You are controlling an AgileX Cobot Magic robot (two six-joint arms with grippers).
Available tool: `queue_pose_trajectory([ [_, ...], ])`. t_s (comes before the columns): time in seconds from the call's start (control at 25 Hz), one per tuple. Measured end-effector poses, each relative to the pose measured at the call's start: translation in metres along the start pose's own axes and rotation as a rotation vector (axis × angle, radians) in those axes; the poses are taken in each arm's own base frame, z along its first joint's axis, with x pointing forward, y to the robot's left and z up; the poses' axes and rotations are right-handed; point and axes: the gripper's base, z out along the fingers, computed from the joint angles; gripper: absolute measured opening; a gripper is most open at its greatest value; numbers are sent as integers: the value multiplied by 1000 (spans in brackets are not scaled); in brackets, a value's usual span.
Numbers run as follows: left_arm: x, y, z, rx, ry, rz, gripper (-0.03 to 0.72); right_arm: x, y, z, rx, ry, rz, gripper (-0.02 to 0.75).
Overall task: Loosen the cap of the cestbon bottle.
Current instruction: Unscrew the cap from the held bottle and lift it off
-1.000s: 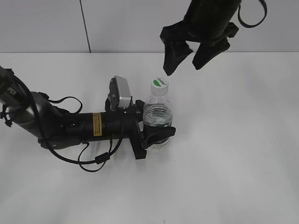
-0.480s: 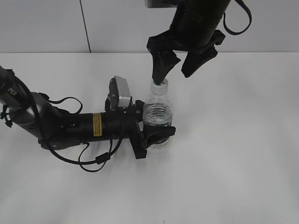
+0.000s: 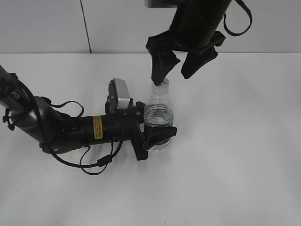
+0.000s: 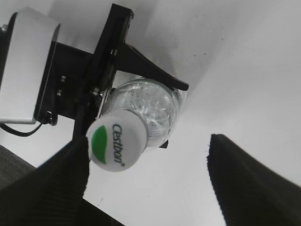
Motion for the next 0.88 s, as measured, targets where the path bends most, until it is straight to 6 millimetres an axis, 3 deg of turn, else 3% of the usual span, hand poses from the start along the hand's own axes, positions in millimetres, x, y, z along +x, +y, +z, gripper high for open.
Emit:
queue_pose_trajectory([
  [0.28,0,0,0,0,0,0,408,0,15,4,-10,10,-40,594],
  [0.72,0,0,0,0,0,0,408,-8,12,9,8,2,-51,594],
  [0.88,0,0,0,0,0,0,408,-10,10,20,6,27,-47,594],
])
